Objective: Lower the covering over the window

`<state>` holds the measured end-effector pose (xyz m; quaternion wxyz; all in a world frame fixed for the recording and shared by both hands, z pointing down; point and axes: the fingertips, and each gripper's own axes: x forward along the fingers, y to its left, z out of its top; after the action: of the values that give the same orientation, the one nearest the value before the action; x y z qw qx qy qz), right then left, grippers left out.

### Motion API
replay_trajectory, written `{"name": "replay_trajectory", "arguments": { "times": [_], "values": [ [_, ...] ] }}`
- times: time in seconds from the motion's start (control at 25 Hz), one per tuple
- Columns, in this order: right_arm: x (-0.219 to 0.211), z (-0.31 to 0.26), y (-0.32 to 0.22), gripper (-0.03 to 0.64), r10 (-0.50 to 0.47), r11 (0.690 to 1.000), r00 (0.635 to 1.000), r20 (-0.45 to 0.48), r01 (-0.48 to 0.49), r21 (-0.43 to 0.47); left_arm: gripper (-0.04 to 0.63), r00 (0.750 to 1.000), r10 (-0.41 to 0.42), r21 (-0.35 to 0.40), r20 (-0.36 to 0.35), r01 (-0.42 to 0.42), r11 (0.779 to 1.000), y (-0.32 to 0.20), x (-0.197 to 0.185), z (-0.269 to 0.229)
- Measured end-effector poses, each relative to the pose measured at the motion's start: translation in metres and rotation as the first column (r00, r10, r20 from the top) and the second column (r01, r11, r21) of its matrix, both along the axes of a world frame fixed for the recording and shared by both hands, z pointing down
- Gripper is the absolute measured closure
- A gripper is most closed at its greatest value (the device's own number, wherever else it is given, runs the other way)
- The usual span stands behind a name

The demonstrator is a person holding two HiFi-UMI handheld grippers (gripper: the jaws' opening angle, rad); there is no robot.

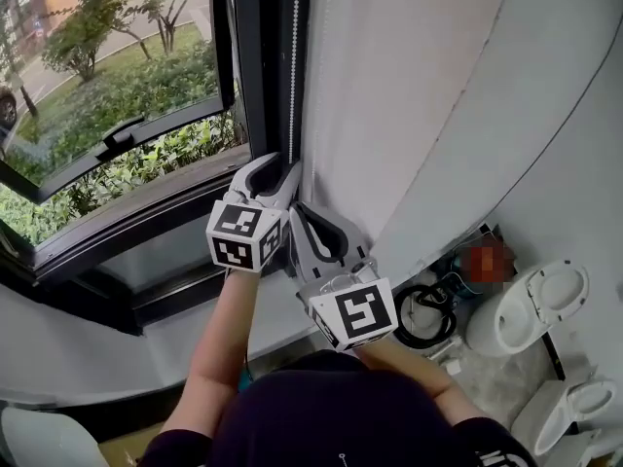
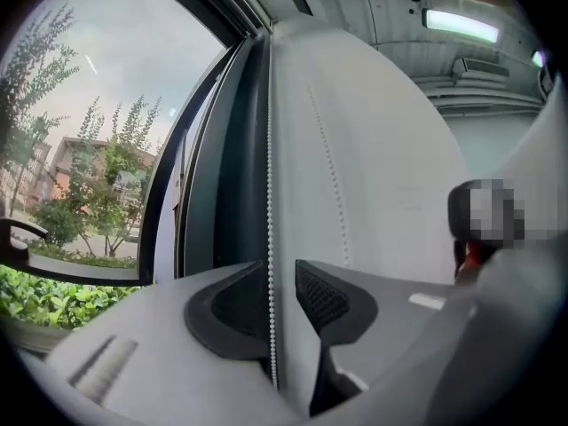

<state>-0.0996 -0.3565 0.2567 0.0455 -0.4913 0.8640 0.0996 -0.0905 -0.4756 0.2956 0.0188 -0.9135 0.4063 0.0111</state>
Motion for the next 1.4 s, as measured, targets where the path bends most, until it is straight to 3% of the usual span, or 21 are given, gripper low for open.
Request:
{"name": "replay_trajectory", "arguments": {
  "times": [0.24, 0.44, 0.6, 0.88, 1.4],
  "values": [
    [0.003, -0.005, 0.004, 0.604, -0.022, 1.000, 1.000, 0.013, 0.022, 0.011, 0.477, 0.998, -0.054, -0.023, 0.020, 0.055, 0.998, -0.014, 0.004, 0.005],
    [0.009, -0.006, 0.004, 0.604, -0.033, 0.999, 0.999, 0.032, 0.033, 0.017, 0.562, 0.991, -0.134, -0.031, 0.014, 0.134, 0.990, -0.023, -0.005, 0.006],
    [0.010, -0.007, 0.006, 0.604, -0.053, 0.998, 0.998, 0.036, 0.053, 0.022, 0.566, 0.984, -0.176, -0.020, 0.018, 0.176, 0.984, -0.024, -0.005, 0.006],
    [0.010, -0.008, 0.015, 0.604, -0.098, 0.995, 0.994, 0.042, 0.097, 0.028, 0.572, 0.987, -0.160, -0.077, 0.017, 0.161, 0.984, -0.021, -0.010, 0.011],
    [0.020, -0.010, 0.041, 0.604, -0.247, 0.969, 0.968, 0.055, 0.245, 0.037, 0.572, 0.989, -0.127, -0.072, 0.076, 0.132, 0.989, 0.097, -0.028, 0.018]
  ]
}}
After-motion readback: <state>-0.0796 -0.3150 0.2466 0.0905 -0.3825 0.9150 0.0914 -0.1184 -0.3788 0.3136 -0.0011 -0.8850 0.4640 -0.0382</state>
